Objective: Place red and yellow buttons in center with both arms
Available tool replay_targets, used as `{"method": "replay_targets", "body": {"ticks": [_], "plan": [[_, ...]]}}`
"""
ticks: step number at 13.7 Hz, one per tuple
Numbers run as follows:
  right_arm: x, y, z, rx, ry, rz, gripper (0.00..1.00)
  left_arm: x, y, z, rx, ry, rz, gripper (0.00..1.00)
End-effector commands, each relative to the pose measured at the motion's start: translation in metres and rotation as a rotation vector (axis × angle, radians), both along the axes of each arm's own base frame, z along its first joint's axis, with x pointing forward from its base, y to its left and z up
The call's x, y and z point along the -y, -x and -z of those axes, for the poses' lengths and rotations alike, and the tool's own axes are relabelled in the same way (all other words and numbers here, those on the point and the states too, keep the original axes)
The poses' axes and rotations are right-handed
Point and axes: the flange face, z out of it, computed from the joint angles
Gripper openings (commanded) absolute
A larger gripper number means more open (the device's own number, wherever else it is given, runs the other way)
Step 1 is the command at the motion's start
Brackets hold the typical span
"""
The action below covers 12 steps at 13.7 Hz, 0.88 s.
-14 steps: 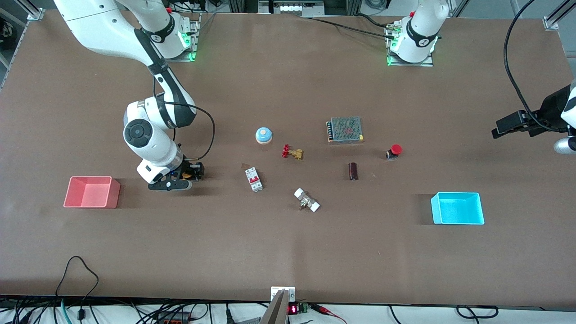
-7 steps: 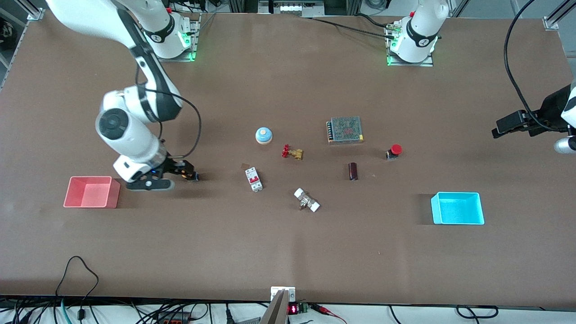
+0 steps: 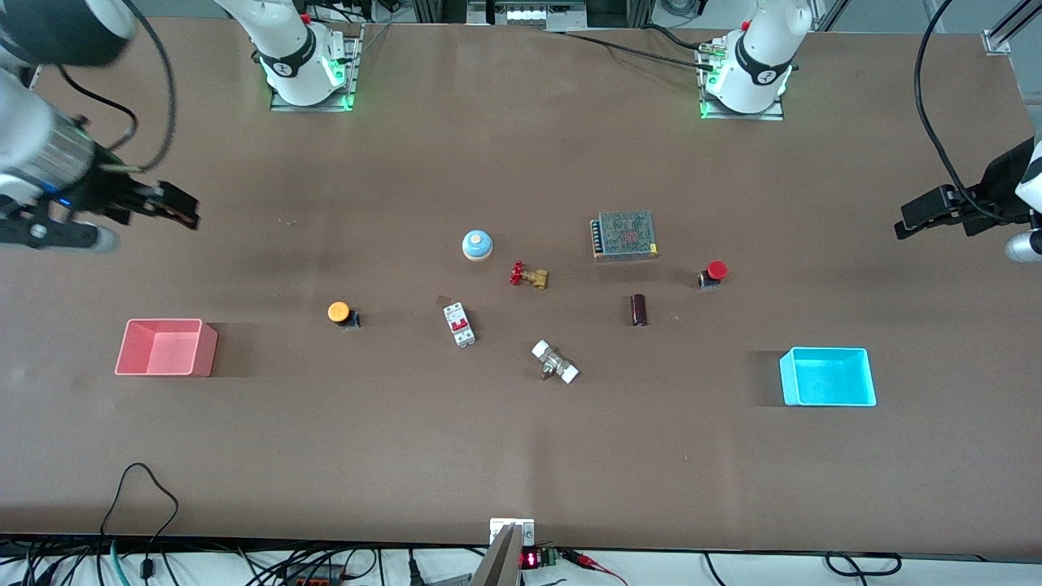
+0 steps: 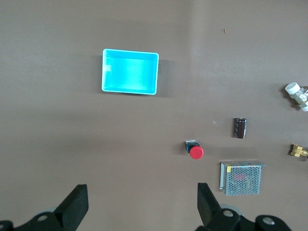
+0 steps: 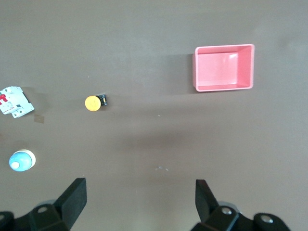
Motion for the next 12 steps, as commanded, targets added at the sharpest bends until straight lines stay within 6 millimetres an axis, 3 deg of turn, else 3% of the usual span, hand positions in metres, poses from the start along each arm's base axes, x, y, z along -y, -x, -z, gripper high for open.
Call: {"method": "replay_targets", "body": {"ticks": [1,4,12], "plan": [[0.012,-0.005,-0.004,-0.024,-0.014,0.017,1.00,-0.001,0.011,-0.003,0.008,-0.018,0.019,1.00],[0.012,-0.002,0.007,-0.039,-0.012,0.030,1.00,-0.001,0.012,-0.003,0.008,-0.018,0.024,1.00],[0.012,-0.007,0.009,-0.027,-0.023,0.033,1.00,0.002,0.013,-0.003,0.003,-0.019,0.023,1.00]]}}
